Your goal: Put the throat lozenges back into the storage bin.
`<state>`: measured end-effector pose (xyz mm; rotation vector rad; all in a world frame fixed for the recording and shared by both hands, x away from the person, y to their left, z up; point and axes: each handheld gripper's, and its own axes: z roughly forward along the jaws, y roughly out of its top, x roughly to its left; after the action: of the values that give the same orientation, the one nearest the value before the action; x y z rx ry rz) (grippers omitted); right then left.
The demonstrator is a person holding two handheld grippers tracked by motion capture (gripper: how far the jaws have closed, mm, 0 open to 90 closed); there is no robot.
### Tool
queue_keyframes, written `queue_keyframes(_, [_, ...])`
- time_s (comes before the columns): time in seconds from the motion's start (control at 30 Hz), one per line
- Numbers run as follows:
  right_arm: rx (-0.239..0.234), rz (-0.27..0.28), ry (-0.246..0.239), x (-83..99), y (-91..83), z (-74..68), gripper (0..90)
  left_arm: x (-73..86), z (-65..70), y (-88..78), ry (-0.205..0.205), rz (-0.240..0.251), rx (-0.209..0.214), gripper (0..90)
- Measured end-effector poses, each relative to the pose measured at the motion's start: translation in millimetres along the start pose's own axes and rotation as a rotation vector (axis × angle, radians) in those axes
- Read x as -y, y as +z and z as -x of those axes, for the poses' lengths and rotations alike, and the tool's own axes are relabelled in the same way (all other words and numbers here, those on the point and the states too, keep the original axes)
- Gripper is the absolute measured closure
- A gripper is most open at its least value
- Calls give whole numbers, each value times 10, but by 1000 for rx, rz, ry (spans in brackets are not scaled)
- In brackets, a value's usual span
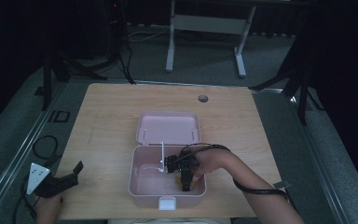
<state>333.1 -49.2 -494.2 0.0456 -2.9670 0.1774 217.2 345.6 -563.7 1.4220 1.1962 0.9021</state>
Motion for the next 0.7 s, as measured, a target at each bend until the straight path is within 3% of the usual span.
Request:
queue_keyframes(0.27, [-28, -17, 6, 0, 16, 4, 171, 0, -2, 1, -1, 0, 2, 20])
queue_keyframes(0.47, [-23, 6, -3, 18, -62, -22, 166, 0, 0, 1, -1, -1, 2, 19])
queue_keyframes(0.63, [6, 59, -15, 72, -246, -69, 166, -1, -3, 2, -4, -3, 5, 20])
queue_keyframes(0.7, [3, 164, -7, 196, -522, -101, 126, -2, -4, 3, -3, -5, 4, 20])
